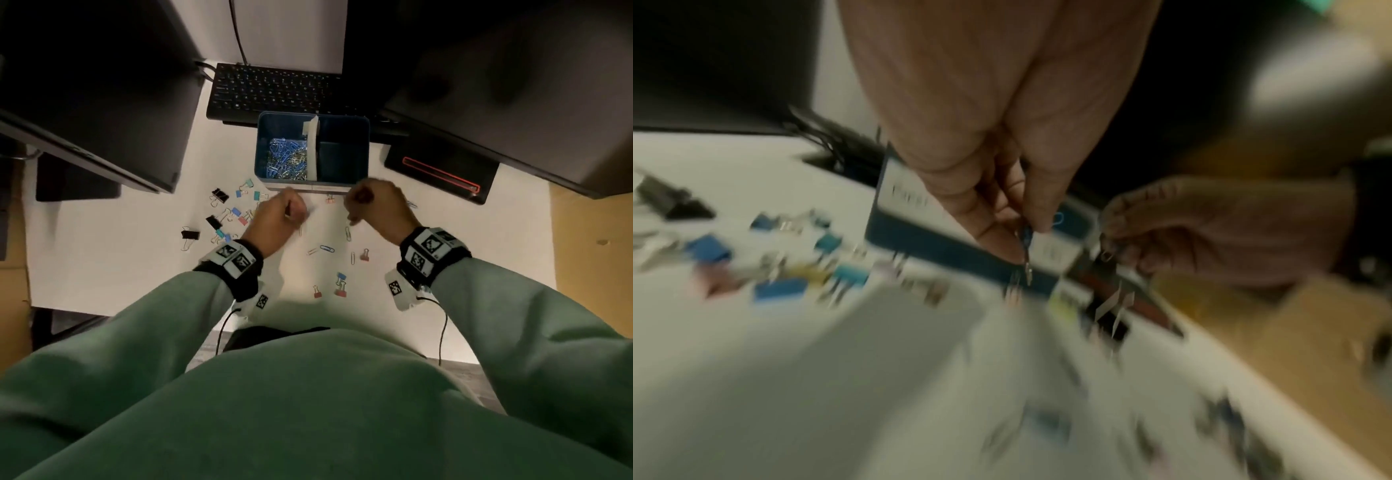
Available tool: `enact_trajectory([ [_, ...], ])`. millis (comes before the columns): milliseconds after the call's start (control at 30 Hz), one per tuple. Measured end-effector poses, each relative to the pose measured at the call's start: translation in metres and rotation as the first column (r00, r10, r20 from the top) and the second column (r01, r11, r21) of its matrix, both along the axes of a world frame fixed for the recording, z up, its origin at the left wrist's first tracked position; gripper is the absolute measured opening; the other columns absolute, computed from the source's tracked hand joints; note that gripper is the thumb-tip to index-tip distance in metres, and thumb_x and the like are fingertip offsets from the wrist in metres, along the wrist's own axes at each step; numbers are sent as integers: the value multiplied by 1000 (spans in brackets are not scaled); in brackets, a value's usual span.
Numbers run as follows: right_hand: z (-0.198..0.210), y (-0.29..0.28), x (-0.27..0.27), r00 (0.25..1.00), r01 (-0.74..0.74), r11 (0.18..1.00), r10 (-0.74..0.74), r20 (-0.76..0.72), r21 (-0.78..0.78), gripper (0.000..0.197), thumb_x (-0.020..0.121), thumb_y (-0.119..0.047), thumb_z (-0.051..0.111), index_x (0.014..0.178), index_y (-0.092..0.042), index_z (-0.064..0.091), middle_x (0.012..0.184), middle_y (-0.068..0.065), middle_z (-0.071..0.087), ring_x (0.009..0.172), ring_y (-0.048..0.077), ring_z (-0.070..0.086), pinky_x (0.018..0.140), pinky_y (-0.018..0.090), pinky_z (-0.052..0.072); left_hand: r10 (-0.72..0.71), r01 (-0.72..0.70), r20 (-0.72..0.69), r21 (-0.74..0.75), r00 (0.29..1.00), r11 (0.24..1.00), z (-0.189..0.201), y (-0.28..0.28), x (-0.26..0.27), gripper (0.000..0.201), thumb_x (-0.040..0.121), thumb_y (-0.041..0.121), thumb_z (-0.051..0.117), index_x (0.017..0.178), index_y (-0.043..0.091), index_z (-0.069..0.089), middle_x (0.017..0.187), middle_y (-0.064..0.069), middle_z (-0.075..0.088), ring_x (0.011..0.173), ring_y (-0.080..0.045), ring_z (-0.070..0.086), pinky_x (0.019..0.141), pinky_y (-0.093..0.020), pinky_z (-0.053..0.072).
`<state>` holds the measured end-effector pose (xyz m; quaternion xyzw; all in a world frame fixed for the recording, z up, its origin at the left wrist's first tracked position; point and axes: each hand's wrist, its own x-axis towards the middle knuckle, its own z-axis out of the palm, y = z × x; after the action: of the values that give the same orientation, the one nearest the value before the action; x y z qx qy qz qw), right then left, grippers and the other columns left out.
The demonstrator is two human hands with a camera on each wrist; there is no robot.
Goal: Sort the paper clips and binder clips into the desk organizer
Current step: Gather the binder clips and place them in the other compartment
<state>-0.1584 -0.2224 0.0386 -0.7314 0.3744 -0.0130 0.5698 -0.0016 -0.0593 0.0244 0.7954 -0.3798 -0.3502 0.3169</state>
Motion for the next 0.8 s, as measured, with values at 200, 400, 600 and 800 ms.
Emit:
enact_trajectory([
  [200, 28, -1, 108, 989, 57, 992, -41, 144, -109, 3, 89, -10, 65, 88, -13, 63, 80, 4, 68, 68, 17, 69, 68, 39, 61, 256, -241, 162, -109, 953, 965, 36, -50, 68, 8, 88, 9, 58, 96, 8, 59, 92, -3, 67, 79, -7, 60, 78, -21, 51],
  [400, 23, 8, 81, 982, -186, 828, 169, -80, -529, 13, 92, -18, 58, 99, -7, 60, 101, 8, 57, 86, 17, 56, 73, 29, 45, 195, -160, 270, -147, 943, 976, 16, -38, 50, 10, 86, 9, 60, 95, 12, 58, 99, -4, 58, 84, -14, 56, 79, -26, 46],
  [600, -41, 33, -40, 780, -502, 805, 263, -567, -317, 32, 91, -40, 59, 104, -11, 54, 107, 9, 55, 97, 29, 57, 78, 36, 44, -256, 200, 231, 243, 939, 949, -45, 17, -32, 14, 88, 23, 65, 96, 13, 57, 99, -4, 56, 85, -22, 58, 71, -32, 47],
  [800, -64, 55, -49, 797, -495, 794, 254, -548, -352, 17, 96, -20, 50, 107, -9, 56, 113, 10, 52, 96, 33, 60, 77, 39, 46, -384, 306, 282, 285, 879, 909, -64, 23, -52, 8, 87, 10, 56, 89, 17, 51, 99, -1, 49, 79, -14, 52, 57, -22, 37],
])
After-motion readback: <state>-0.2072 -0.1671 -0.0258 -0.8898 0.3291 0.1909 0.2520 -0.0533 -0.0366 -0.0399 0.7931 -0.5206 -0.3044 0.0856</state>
